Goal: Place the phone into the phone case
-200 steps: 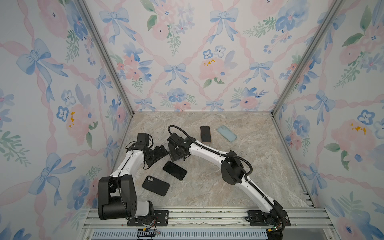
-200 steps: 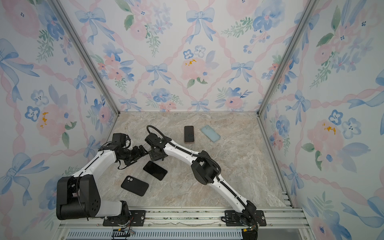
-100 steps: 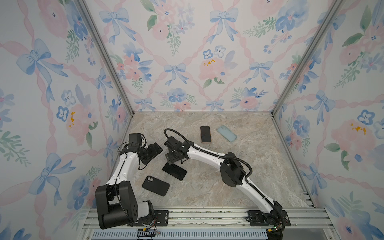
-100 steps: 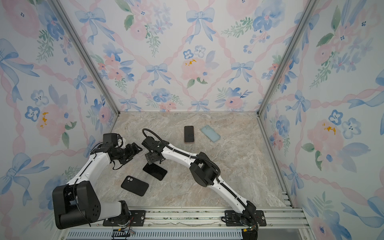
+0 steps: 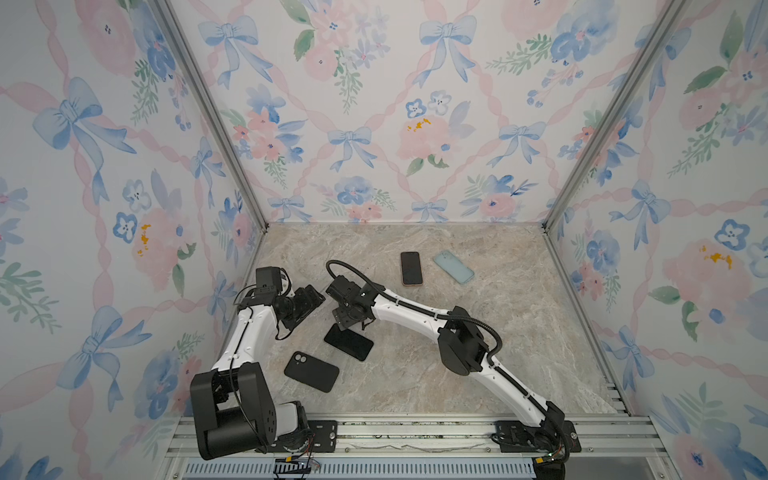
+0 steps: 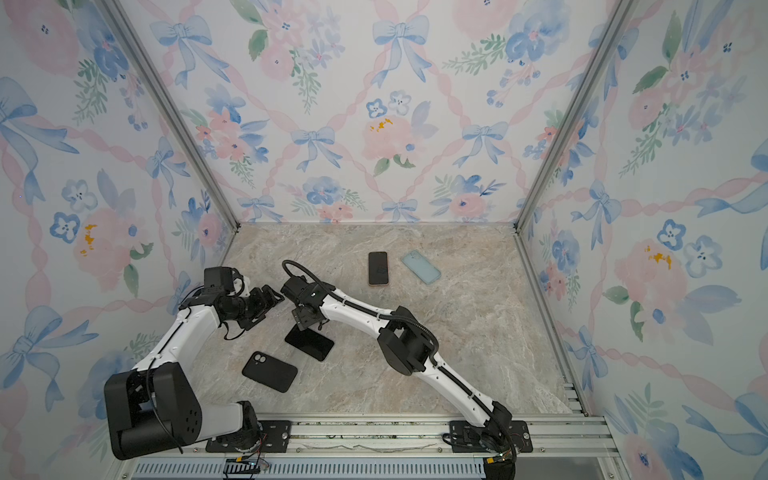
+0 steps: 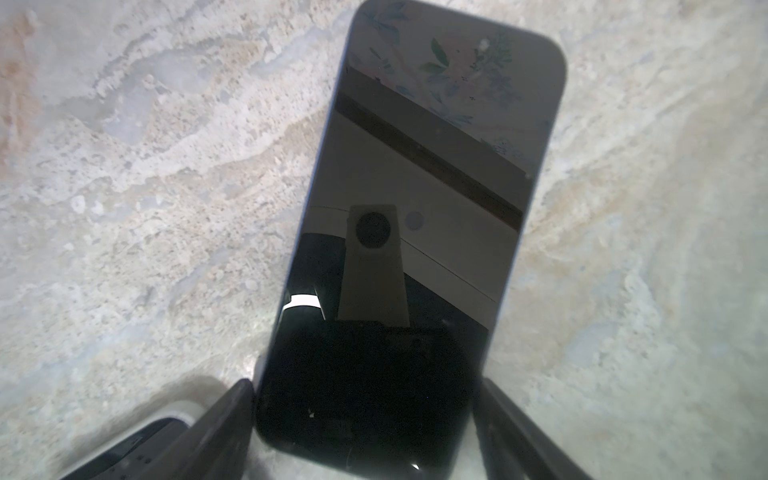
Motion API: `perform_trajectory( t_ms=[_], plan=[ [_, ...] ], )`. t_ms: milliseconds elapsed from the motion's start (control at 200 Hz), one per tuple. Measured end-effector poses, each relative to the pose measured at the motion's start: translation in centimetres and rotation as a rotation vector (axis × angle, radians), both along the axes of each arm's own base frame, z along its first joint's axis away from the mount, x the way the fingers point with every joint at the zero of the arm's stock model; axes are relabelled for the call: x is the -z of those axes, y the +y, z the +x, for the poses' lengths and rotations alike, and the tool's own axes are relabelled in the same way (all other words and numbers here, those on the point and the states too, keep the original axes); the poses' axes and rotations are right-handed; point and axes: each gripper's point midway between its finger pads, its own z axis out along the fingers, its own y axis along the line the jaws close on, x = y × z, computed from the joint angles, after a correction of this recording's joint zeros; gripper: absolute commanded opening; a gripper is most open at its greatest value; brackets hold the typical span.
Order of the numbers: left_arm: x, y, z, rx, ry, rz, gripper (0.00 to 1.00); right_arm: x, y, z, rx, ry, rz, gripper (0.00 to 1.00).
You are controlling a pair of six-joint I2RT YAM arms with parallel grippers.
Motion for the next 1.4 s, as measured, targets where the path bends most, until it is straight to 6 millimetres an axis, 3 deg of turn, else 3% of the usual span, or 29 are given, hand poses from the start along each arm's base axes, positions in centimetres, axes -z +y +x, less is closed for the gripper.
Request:
perform_trajectory(
  t_ms=[180,415,600,785,1000,1225,1405],
  plan=[
    [0.2,0.0,0.1,0.000,0.003,-0.001,0.84,0.0,-0.2,0.1,0.019,0.000,-0.001,0.65],
    [0.7,-0.2,0.3,0.008,0.012,-0.015,0.83,0.0,-0.8,0.3,0.030,-0.004,0.002,0.60],
    [1.2,-2.2,1.1,0.054,0.014,-0.064,0.77,0.0,-2.9,-0.1,0.033,0.022,0.008,0.58],
    [2.6,-4.7,2.9,0.097,0.012,-0.183,0.74,-0.1,-5.7,-0.7,0.042,0.058,0.041,0.58],
    [5.1,-7.0,5.0,0.115,0.054,-0.300,0.74,-0.3,-7.4,-1.0,0.051,0.073,0.100,0.57],
    [6.6,-8.1,8.7,0.121,0.029,-0.395,0.68,-0.4,-7.8,-0.9,0.053,0.073,0.146,0.57],
    [6.7,-9.6,11.1,0.166,-0.016,-0.423,0.63,-0.5,-7.6,-0.6,0.052,0.067,0.172,0.57]
  ],
)
